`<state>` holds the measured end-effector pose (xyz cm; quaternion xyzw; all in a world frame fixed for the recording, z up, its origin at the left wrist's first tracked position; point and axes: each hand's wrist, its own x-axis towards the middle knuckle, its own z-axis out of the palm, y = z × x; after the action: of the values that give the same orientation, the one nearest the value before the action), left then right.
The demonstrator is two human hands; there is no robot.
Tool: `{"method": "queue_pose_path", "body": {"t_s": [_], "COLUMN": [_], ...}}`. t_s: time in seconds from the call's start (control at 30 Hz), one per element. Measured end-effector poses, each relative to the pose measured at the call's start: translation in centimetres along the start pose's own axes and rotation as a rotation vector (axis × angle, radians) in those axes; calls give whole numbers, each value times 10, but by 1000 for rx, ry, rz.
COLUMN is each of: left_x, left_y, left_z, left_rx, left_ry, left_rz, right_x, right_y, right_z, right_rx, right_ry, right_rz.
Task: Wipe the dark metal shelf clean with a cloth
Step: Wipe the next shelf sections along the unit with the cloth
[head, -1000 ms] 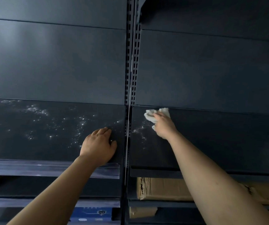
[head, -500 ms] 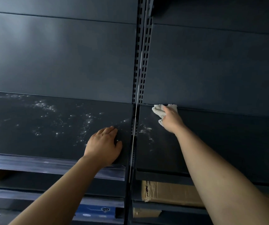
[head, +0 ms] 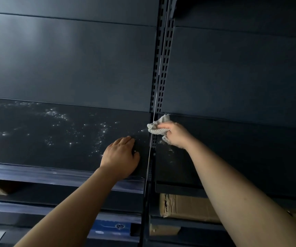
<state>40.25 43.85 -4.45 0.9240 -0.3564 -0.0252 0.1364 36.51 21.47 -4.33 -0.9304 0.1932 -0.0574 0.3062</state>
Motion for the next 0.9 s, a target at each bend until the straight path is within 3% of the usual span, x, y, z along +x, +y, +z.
{"method": "queue_pose_path", "body": {"t_s": [0.53, 0.67, 0.77, 0.9], "left_x": [-45, -47, -45, -44], "left_y": [-33, -36, -39, -39], "left_z": [-15, -12, -9, -7], "left_rx": [21, 11, 8, 12], "left_ry": [4, 8, -8, -2], "left_rz": [-17, -3, -4, -4], "right_x": [-135, -139, -133, -145], "right_y": [-46, -47, -33, -32], "right_z": [4, -14, -24, 1], "right_rx": [283, 426, 302, -20], "right_ry": [-126, 64, 238, 124], "right_rz": [79, 107, 197, 144]}}
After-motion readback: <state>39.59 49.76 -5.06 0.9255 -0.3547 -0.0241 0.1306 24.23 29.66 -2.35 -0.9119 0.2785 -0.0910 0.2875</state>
